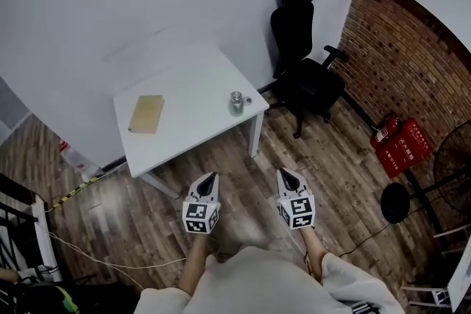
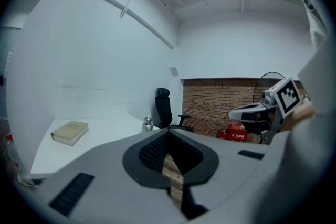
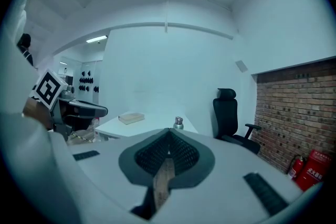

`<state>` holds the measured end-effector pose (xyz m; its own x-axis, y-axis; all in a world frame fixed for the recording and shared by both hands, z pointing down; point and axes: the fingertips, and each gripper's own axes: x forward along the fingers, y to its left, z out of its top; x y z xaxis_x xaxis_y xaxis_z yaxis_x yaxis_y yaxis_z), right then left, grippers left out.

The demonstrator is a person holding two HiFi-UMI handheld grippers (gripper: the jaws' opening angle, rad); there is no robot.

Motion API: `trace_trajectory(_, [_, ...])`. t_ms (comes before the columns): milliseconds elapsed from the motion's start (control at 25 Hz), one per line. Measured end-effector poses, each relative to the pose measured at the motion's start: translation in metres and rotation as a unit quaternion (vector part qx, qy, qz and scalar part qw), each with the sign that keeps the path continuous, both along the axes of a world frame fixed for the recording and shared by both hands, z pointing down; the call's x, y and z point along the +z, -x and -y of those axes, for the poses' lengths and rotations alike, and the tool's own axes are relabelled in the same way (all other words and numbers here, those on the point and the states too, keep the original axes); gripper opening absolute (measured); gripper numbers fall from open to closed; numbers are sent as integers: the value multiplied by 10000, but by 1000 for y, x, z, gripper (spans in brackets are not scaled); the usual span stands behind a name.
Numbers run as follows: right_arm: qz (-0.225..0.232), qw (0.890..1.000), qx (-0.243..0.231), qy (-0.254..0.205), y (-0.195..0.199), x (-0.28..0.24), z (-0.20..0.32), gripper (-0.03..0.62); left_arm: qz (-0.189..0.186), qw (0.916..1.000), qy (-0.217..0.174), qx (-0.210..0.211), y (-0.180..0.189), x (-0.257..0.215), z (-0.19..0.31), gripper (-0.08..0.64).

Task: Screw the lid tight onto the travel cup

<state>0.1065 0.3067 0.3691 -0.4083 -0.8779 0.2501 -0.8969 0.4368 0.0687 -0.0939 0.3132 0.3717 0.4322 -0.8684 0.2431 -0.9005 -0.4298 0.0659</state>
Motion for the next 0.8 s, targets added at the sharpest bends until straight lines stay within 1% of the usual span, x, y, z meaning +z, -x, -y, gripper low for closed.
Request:
trace_trajectory(400, [0, 10000, 13, 69, 13, 16, 22, -2, 44, 10000, 44, 48, 14, 11, 23, 8])
trace_trajectory(560, [24, 10000, -7, 78, 13, 22, 33, -2, 59, 10000, 59, 32, 14, 16, 36, 8])
trace_trajectory(800, [46, 9998, -15, 168, 13, 34, 67, 0, 79, 9999, 114, 32, 11, 23, 72, 8])
